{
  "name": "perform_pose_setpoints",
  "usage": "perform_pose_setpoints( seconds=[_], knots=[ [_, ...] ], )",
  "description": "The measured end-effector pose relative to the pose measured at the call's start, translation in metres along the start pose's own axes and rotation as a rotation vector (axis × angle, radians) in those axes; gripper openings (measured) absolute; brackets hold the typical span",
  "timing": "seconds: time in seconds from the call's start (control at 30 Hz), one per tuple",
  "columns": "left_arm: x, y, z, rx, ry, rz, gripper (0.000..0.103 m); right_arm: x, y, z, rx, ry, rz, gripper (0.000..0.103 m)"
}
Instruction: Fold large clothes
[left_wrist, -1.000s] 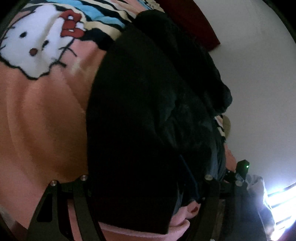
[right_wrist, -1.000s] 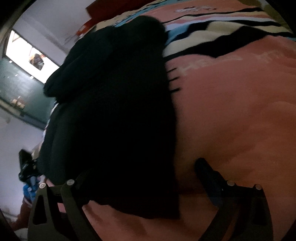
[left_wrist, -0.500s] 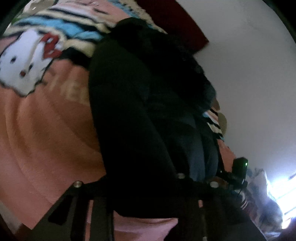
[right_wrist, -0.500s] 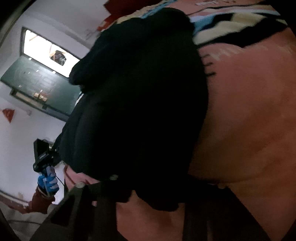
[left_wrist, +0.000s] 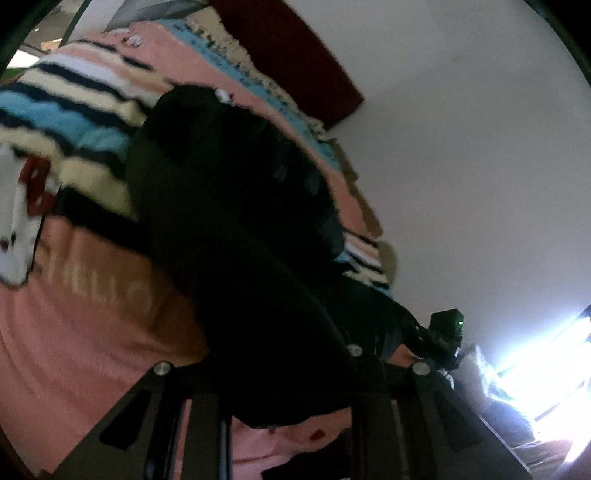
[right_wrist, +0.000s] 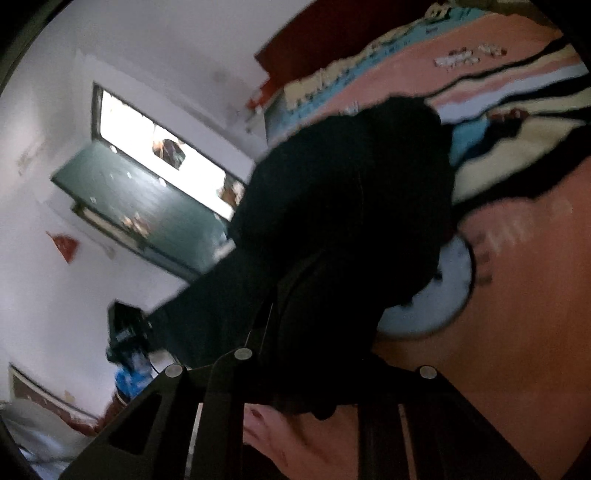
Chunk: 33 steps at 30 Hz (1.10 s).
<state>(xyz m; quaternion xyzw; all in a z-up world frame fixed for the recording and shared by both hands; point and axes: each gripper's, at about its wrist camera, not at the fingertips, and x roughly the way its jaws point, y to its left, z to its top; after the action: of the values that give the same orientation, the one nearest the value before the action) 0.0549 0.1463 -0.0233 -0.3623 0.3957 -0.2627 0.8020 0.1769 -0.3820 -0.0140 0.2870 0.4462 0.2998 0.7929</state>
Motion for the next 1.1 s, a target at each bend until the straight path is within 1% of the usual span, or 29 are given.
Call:
perform_pose_setpoints(
  seconds=[0.07, 0.13, 0.17, 0.23, 0.3, 0.4, 0.43, 0.5, 0.63, 0.7, 0.8, 0.83, 0.9, 0.93, 1.03, 1.1],
  knots=[
    [-0.008, -0.005, 0.016, -0.015, -0.041, -0.069, 0.020, -0.010, 0.000, 0.019, 0.016, -0.056, 0.034, 0.018],
    [-0.015, -0.004, 0.031, -0.051, -0.074, -0.141, 0.020, -0.015, -0.003, 0.036, 0.044, -0.100, 0.066, 0.018],
    [-0.015, -0.003, 0.040, -0.079, -0.087, -0.185, 0.020, -0.019, -0.009, 0.044, 0.068, -0.123, 0.084, 0.018],
    [-0.011, -0.003, 0.060, -0.117, -0.108, -0.243, 0.020, -0.030, -0.020, 0.051, 0.133, -0.168, 0.131, 0.019],
    [-0.005, -0.005, 0.076, -0.142, -0.122, -0.285, 0.020, -0.031, -0.031, 0.064, 0.212, -0.207, 0.177, 0.019],
    [0.010, -0.010, 0.104, -0.181, -0.139, -0.306, 0.020, -0.031, -0.036, 0.082, 0.276, -0.229, 0.195, 0.019],
    [0.016, -0.010, 0.117, -0.211, -0.148, -0.307, 0.021, -0.028, -0.036, 0.091, 0.296, -0.237, 0.195, 0.020],
    [0.028, -0.009, 0.143, -0.253, -0.173, -0.283, 0.021, -0.023, -0.039, 0.110, 0.338, -0.257, 0.193, 0.020],
    [0.052, -0.005, 0.194, -0.289, -0.208, -0.218, 0.022, -0.013, -0.043, 0.150, 0.388, -0.313, 0.153, 0.023],
    [0.070, 0.000, 0.220, -0.289, -0.223, -0.167, 0.023, -0.002, -0.046, 0.174, 0.401, -0.352, 0.104, 0.026],
    [0.107, 0.012, 0.259, -0.304, -0.239, -0.091, 0.024, 0.019, -0.058, 0.202, 0.430, -0.388, 0.069, 0.028],
    [0.121, 0.019, 0.271, -0.312, -0.242, -0.066, 0.024, 0.029, -0.062, 0.214, 0.428, -0.396, 0.037, 0.029],
    [0.154, 0.036, 0.294, -0.327, -0.234, -0.005, 0.024, 0.051, -0.071, 0.233, 0.424, -0.397, -0.013, 0.029],
    [0.171, 0.047, 0.304, -0.335, -0.224, 0.014, 0.024, 0.064, -0.076, 0.244, 0.419, -0.394, -0.041, 0.029],
    [0.207, 0.073, 0.326, -0.352, -0.189, 0.069, 0.024, 0.101, -0.092, 0.268, 0.397, -0.390, -0.133, 0.028],
    [0.227, 0.096, 0.336, -0.370, -0.161, 0.084, 0.026, 0.123, -0.111, 0.281, 0.409, -0.392, -0.180, 0.027]
  ],
)
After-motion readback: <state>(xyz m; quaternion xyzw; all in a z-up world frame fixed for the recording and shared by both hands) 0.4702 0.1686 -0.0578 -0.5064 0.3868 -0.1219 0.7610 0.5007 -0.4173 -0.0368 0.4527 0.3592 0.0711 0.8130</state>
